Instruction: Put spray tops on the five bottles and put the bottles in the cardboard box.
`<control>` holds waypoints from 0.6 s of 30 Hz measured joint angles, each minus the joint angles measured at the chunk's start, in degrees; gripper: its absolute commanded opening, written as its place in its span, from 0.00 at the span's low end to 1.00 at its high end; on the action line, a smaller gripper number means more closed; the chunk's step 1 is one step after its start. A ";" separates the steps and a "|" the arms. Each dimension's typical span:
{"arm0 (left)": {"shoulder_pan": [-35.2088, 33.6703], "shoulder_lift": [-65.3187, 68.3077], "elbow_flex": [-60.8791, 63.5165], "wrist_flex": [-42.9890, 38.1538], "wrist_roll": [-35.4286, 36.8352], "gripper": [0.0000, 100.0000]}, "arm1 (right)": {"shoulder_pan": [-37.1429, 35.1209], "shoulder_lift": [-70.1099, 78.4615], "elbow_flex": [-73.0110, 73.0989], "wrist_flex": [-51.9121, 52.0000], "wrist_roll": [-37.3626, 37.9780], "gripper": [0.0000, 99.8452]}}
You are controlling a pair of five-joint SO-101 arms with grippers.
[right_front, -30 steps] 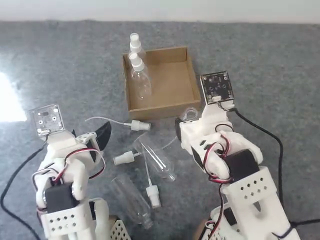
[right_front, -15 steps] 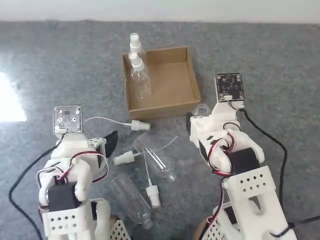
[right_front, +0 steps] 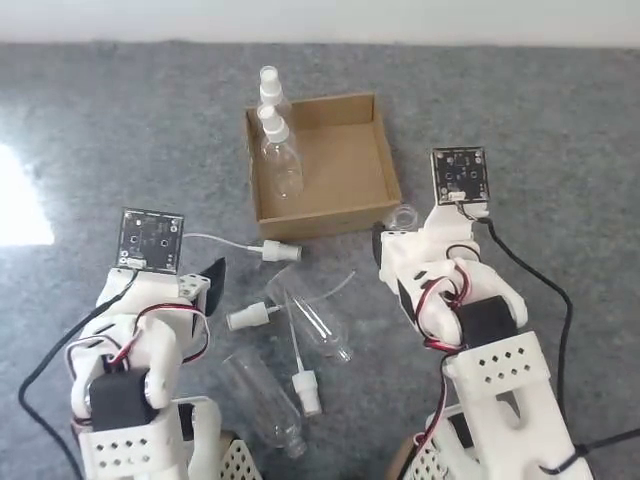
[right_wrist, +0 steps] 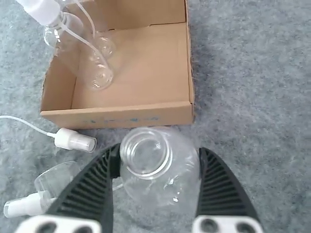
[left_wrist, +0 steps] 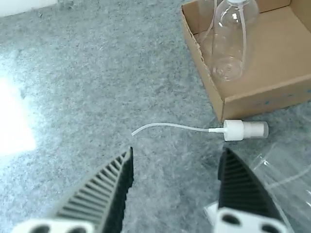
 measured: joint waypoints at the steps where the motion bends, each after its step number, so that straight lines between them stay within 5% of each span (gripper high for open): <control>1: 0.00 0.00 0.00 0.00 0.00 0.25 | 0.00 0.00 0.00 0.00 0.00 0.08; 12: 0.00 0.62 -0.53 -0.35 -0.53 0.25 | -0.18 0.00 0.00 0.00 0.00 0.08; 18: 0.00 16.00 -9.49 -0.53 -0.53 0.25 | -0.18 0.00 0.00 0.00 0.00 0.08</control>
